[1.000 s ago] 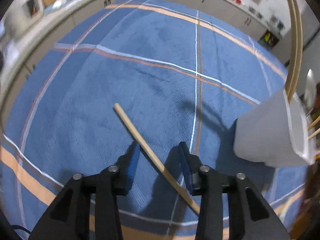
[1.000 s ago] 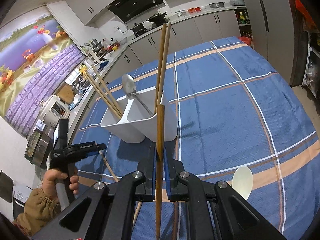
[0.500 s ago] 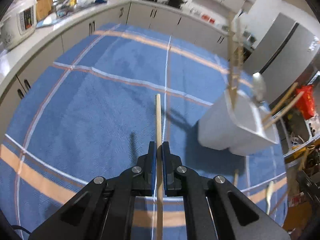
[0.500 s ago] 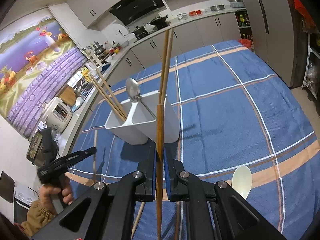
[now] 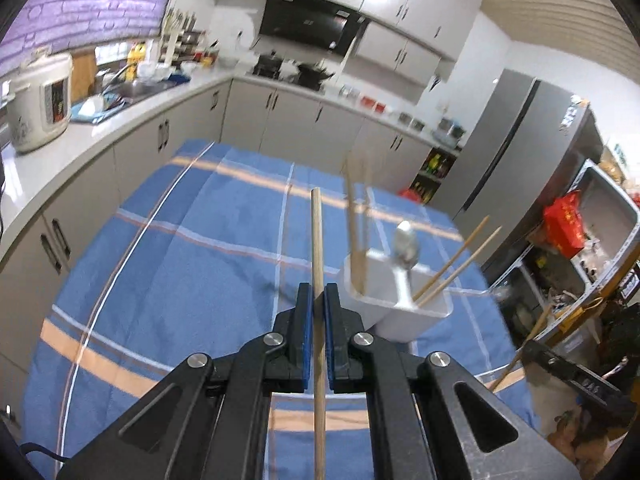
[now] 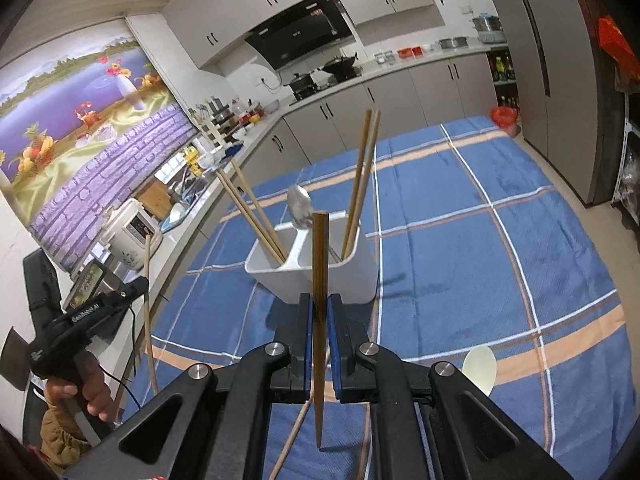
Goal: Organize utensils
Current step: 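Lift both held chopsticks and carry them above the white holder, then lower the chopsticks into the holder and open both tools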
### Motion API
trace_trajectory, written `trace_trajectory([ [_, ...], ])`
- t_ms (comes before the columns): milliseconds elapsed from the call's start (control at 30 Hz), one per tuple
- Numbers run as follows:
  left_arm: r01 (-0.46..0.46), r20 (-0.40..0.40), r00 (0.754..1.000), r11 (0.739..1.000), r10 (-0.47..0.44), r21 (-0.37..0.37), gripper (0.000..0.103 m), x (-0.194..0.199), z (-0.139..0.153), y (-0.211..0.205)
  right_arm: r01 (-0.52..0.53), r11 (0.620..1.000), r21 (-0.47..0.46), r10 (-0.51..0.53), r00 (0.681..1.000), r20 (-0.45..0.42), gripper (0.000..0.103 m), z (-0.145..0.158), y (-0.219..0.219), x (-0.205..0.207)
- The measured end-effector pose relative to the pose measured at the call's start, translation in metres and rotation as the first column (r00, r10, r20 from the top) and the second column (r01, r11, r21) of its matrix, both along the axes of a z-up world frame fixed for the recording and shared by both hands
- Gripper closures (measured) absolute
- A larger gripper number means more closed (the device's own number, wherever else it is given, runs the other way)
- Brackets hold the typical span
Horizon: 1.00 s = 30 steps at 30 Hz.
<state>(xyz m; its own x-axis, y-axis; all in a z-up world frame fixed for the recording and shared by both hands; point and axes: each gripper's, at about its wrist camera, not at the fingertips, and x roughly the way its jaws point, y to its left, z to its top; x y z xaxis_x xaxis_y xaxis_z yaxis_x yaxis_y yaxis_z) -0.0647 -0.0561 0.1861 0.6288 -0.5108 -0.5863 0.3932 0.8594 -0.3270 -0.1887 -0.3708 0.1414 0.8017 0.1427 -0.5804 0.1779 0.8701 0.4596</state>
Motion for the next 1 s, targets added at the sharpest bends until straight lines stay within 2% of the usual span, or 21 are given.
trace_trajectory([
  [267,0.061,0.131,0.99,0.995,-0.05,-0.081,0.098,0.011,0.054,-0.038,0.002,0.999,-0.033,0.001,0.995,0.095,0.096,0.043,-0.005,0.002],
  [500,0.074,0.289,0.956,0.993,-0.044,-0.091,0.098,0.045,0.079,-0.1,0.058,0.993,-0.107,-0.031,0.971,0.236,0.096,0.102,-0.014,0.03],
  [600,0.061,0.329,0.944,0.995,-0.033,-0.075,0.098,0.064,0.075,-0.126,0.101,0.983,-0.152,-0.058,0.962,0.267,0.096,0.112,-0.015,0.052],
  [733,0.032,0.359,0.933,0.998,-0.012,-0.05,0.098,0.089,0.064,-0.153,0.137,0.968,-0.211,-0.077,0.96,0.269,0.096,0.111,-0.016,0.084],
  [867,0.012,0.36,0.933,1.0,-0.008,-0.01,0.098,0.111,0.043,-0.173,0.139,0.959,-0.247,-0.082,0.97,0.228,0.095,0.094,-0.014,0.112],
  [1000,0.01,0.335,0.942,1.0,-0.018,0.026,0.098,0.119,0.015,-0.18,0.121,0.968,-0.218,-0.086,0.983,0.161,0.095,0.066,-0.019,0.132],
])
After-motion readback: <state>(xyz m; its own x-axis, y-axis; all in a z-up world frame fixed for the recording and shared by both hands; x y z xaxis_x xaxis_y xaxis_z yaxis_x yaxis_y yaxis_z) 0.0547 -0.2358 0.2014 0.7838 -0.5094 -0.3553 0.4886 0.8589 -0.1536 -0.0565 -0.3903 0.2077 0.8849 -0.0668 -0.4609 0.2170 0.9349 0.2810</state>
